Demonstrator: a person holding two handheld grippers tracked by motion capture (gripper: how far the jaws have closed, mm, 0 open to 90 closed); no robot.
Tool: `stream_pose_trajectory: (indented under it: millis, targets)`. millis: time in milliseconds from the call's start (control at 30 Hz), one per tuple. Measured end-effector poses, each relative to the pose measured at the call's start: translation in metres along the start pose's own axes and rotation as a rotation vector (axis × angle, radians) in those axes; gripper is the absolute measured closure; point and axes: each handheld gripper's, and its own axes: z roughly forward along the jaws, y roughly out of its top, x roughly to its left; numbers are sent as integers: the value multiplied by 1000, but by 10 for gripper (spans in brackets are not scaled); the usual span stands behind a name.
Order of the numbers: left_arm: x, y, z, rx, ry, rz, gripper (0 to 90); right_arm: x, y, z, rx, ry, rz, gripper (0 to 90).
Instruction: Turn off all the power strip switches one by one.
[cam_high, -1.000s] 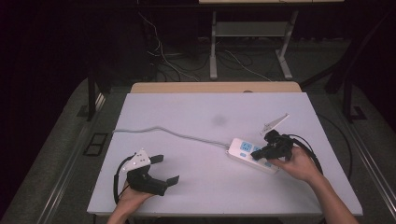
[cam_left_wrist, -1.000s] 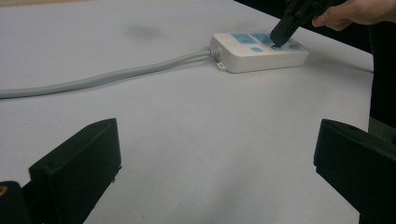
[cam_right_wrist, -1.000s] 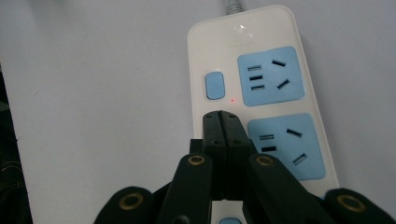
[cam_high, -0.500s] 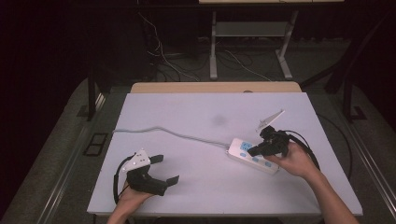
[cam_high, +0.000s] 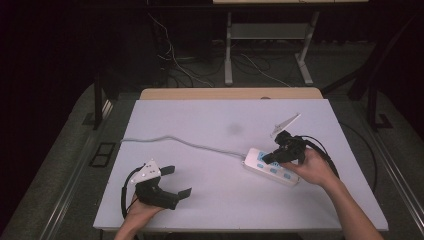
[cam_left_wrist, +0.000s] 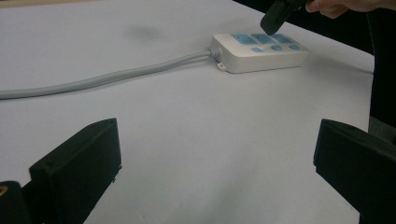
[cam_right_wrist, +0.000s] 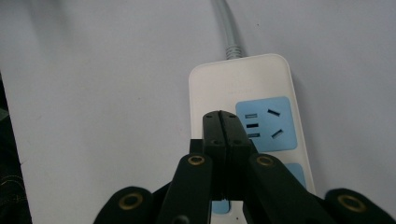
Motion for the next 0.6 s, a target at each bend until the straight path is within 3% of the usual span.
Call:
stream_pose_trajectory:
  millis: [600]
  targets:
    - [0, 0, 0, 1, -1, 1, 0, -1, 8, 13, 9, 9, 0, 899]
